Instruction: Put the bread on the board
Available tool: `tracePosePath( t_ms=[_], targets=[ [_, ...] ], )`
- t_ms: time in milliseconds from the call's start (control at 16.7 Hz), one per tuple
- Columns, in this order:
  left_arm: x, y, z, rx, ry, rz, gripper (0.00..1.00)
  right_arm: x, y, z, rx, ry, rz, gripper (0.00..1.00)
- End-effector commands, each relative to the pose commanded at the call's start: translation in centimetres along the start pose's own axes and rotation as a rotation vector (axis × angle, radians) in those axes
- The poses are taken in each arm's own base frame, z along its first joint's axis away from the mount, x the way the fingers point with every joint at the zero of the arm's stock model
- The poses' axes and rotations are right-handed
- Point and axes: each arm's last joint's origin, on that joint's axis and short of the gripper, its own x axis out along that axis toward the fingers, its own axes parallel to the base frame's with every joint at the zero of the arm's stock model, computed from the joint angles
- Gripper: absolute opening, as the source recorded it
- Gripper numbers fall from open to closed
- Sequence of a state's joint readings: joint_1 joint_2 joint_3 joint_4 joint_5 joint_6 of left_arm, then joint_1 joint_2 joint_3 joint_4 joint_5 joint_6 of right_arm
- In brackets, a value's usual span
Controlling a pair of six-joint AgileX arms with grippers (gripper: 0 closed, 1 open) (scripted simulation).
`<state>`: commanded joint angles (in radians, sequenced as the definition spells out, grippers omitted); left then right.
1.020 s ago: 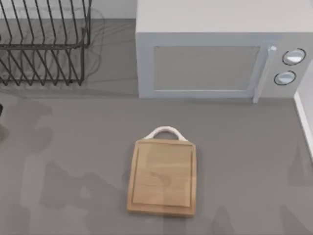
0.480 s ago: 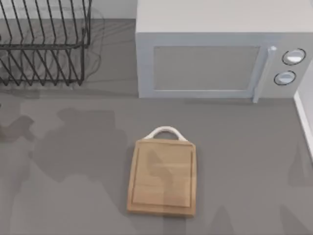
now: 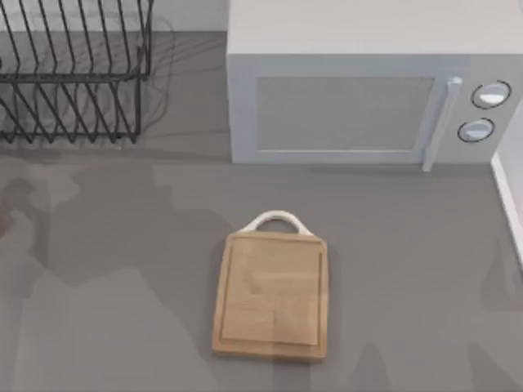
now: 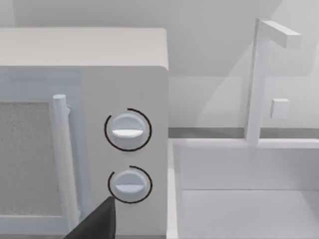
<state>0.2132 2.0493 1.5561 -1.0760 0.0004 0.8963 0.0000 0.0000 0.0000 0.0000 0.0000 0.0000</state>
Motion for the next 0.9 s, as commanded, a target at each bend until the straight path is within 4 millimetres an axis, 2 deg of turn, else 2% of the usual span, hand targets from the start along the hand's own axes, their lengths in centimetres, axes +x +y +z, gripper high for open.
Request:
tracePosePath(
  t_ms=[240,660,900],
  targets=[
    [0.6,-0.1,0.1,0.001,0.001,-0.002,1.00,0.0,0.0,0.0,0.000,0.000,0.000,1.00],
    [6.8,0.0,0.0,0.000,-0.001,0.001,1.00,0.0,0.0,0.0,0.000,0.000,0.000,1.00],
    [7.0,0.0,0.0,0.000,0.000,0.000,1.00,0.0,0.0,0.0,0.000,0.000,0.000,1.00]
  ],
)
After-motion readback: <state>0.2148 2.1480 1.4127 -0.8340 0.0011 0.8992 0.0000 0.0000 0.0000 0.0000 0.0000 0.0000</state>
